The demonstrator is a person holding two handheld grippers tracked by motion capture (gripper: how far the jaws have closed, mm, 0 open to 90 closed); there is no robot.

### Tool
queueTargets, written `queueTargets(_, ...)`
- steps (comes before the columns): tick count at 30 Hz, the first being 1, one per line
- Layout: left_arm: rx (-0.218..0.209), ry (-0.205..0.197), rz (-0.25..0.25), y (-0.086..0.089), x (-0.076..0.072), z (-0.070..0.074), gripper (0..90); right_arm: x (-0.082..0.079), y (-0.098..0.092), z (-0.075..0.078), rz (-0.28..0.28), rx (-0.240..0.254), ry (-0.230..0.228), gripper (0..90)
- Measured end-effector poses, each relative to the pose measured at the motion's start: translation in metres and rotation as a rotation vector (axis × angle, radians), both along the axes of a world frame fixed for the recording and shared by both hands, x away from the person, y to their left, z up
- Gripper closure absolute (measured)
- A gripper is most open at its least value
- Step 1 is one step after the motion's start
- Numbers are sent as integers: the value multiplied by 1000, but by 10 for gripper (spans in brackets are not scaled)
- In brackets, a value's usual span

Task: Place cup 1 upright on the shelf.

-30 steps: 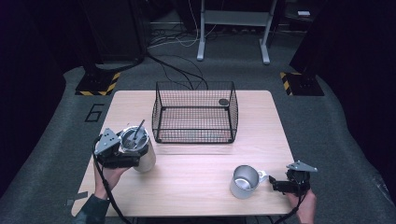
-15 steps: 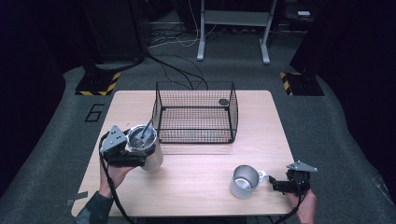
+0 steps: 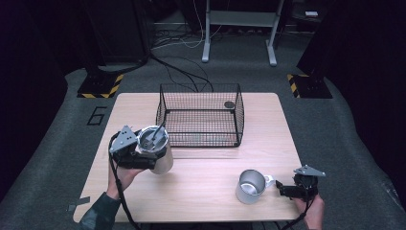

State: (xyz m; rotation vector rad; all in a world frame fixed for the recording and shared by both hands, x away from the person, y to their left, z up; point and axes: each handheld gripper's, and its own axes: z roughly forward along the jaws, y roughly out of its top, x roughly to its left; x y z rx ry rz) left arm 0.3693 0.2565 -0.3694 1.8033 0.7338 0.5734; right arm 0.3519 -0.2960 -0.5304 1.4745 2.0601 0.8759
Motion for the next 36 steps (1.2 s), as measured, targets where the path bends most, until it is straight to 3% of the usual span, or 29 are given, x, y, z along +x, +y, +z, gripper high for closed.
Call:
queueTargets(22,5,7,-74,-28,15,10,40,0,0,0,4,-2,-1,6)
queueTargets(33,-9,2,-122,-46,28,29,40,0,0,0,5,-1,-1,10)
queueTargets(36,1,-19,-130,-49,29,34,40,0,0,0,2,1,-1,10)
